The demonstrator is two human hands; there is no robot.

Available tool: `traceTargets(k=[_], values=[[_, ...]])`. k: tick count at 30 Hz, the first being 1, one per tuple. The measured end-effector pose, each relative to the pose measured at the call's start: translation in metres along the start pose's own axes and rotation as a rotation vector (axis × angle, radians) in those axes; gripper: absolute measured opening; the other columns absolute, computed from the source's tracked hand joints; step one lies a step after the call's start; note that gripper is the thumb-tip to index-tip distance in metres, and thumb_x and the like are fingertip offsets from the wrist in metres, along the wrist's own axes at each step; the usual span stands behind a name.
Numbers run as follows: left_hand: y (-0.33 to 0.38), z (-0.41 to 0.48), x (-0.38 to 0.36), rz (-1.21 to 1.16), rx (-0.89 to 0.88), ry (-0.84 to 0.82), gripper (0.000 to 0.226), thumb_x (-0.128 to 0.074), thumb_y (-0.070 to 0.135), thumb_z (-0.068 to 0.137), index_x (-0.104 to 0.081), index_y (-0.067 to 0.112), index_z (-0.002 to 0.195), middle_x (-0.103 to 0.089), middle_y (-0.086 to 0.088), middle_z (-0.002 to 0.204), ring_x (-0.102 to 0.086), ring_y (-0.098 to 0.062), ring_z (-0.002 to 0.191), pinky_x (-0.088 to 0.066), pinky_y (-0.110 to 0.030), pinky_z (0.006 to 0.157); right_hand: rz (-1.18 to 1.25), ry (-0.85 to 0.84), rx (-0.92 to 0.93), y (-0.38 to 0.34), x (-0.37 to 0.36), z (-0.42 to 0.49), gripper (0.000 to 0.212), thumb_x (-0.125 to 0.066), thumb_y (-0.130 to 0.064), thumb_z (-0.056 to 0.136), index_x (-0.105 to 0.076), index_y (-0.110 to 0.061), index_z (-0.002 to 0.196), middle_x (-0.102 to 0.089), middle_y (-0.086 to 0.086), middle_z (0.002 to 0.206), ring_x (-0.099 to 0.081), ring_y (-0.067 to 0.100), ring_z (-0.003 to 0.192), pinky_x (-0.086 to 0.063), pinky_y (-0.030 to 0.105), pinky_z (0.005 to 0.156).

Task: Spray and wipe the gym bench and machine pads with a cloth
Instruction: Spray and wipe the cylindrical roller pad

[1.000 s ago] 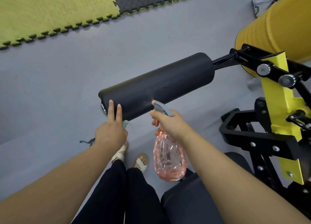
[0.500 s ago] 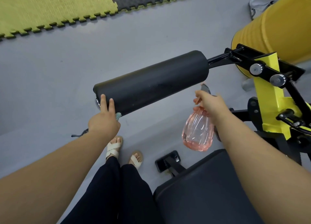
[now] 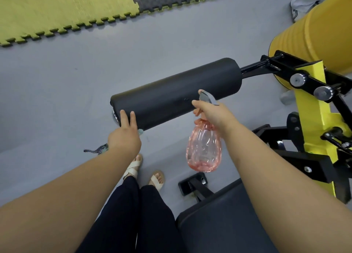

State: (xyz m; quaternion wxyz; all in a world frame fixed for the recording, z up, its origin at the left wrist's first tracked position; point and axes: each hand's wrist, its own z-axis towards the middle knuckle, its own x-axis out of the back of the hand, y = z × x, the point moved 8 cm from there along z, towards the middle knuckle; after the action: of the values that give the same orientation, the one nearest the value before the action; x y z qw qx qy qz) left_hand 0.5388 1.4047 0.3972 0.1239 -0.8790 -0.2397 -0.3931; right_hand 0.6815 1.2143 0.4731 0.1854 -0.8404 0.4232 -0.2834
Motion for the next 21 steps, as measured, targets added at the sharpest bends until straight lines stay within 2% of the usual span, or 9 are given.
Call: traceTargets(k=[4,9,13,15,17,19,21], values=[[-0.001,-0.012,-0.012,0.074,-0.052,-0.022,0.074,-0.040,0.017,0.093,0.008,0.016,0.150,0.015,-0.011,0.156,-0.051,-0.024,0.074,-0.040,-0.027,0.057,0.021,-0.127,-0.051,0.003,-0.051,-0.016,0.022,-0.058,-0.022,0.087,-0.059,-0.008,0.105,-0.063,0.008,0.085,-0.060,0.013,0.051,-0.049,0.019,0.049],[-0.003,-0.011,0.001,-0.010,-0.067,0.038,0.075,-0.044,0.027,0.094,0.006,0.021,0.150,0.013,-0.003,0.156,-0.055,-0.024,0.078,-0.039,-0.028,0.058,-0.128,-0.246,-0.006,0.009,-0.088,-0.031,0.025,-0.058,-0.031,0.089,-0.059,-0.013,0.107,-0.063,0.003,0.088,-0.061,0.009,0.057,-0.048,0.018,0.052],[-0.006,0.009,0.011,-0.088,-0.078,0.030,0.077,-0.044,0.026,0.093,0.009,0.026,0.149,0.024,-0.001,0.155,-0.047,-0.026,0.072,-0.037,-0.029,0.055,-0.016,-0.112,-0.029,0.012,-0.060,-0.020,0.023,-0.057,-0.021,0.089,-0.057,-0.019,0.112,-0.060,0.007,0.085,-0.057,0.014,0.055,-0.048,0.019,0.050],[-0.005,0.014,0.009,-0.084,-0.096,-0.002,0.077,-0.044,0.026,0.093,0.009,0.027,0.149,0.025,-0.001,0.155,-0.050,-0.027,0.077,-0.038,-0.030,0.054,0.081,0.005,-0.056,0.015,-0.035,-0.010,0.025,-0.058,-0.018,0.088,-0.058,-0.018,0.113,-0.059,0.007,0.077,-0.055,0.016,0.050,-0.047,0.024,0.053],[-0.004,0.014,0.006,-0.060,-0.112,-0.003,0.077,-0.044,0.024,0.093,0.009,0.027,0.149,0.025,-0.002,0.155,-0.053,-0.028,0.079,-0.038,-0.030,0.054,0.131,0.105,-0.069,0.017,-0.008,-0.001,0.029,-0.060,-0.021,0.088,-0.058,-0.015,0.117,-0.059,0.006,0.077,-0.055,0.015,0.050,-0.047,0.022,0.050],[-0.004,0.011,0.001,-0.023,-0.126,0.004,0.078,-0.043,0.022,0.093,0.010,0.028,0.149,0.027,-0.003,0.154,-0.052,-0.026,0.072,-0.038,-0.028,0.052,0.167,0.191,-0.076,0.017,0.016,0.008,0.035,-0.061,-0.024,0.088,-0.057,-0.012,0.120,-0.060,0.004,0.078,-0.057,0.013,0.048,-0.049,0.020,0.048],[-0.004,0.006,-0.002,0.020,-0.137,-0.003,0.078,-0.043,0.022,0.093,0.010,0.028,0.149,0.028,-0.004,0.153,-0.050,-0.023,0.067,-0.036,-0.026,0.050,0.205,0.261,-0.084,0.015,0.036,0.014,0.032,-0.060,-0.024,0.088,-0.058,-0.006,0.115,-0.060,0.004,0.075,-0.057,0.010,0.043,-0.049,0.018,0.048]])
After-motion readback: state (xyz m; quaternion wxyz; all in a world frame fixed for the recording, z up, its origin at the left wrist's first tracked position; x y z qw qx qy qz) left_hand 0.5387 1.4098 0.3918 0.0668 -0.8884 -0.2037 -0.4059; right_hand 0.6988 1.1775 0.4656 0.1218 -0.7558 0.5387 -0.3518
